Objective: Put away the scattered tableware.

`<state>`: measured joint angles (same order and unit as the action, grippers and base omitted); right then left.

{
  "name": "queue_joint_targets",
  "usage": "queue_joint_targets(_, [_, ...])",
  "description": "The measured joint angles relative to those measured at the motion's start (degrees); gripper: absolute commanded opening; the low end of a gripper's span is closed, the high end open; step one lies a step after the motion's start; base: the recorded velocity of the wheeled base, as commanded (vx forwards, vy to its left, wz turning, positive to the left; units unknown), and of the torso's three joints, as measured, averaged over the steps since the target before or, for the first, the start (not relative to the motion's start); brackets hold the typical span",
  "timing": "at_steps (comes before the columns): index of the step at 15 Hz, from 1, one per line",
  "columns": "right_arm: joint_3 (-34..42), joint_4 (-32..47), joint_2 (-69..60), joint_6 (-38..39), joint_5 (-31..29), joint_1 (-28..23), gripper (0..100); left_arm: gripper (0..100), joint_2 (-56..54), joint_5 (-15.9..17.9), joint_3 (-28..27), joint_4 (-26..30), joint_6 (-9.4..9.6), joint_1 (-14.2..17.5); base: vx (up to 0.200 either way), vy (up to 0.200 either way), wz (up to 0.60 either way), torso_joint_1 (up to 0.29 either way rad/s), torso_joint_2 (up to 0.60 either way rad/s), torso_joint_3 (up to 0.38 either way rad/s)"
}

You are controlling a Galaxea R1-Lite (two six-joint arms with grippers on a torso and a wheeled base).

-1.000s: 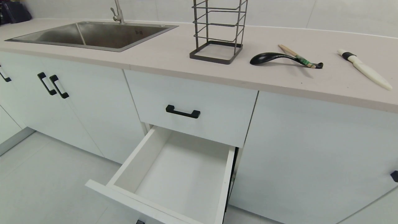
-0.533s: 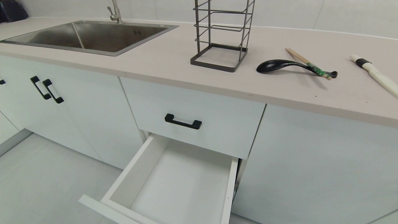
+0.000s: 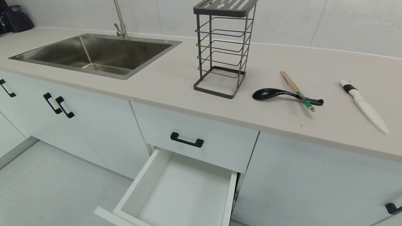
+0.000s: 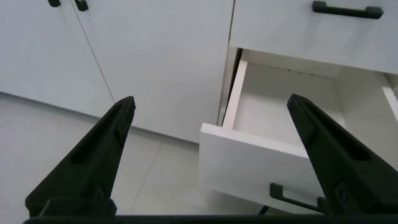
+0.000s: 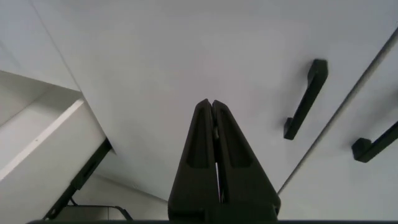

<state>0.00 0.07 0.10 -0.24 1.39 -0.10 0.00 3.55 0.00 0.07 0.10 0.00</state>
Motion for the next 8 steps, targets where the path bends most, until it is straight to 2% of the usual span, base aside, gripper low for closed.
queue_joint_targets(2, [0.0,0.0,0.0,0.0,0.0,0.0,0,100,0.0,0.0,0.0,0.0,0.00,0.0,0.000,0.000,0.00,0.239,-0.47,-0.210])
queue_joint_targets(4, [0.0,0.0,0.0,0.0,0.0,0.0,0,100,0.0,0.0,0.0,0.0,0.00,0.0,0.000,0.000,0.00,0.051,-0.48,-0.222])
queue_joint_targets(5, [0.0,0.0,0.0,0.0,0.0,0.0,0,100,0.0,0.0,0.0,0.1,0.00,0.0,0.000,0.000,0.00,0.193,-0.49,-0.207])
queue_joint_targets(8, [0.0,0.0,0.0,0.0,0.0,0.0,0,100,0.0,0.0,0.0,0.0,0.00,0.0,0.000,0.000,0.00,0.390,-0.49,-0.237])
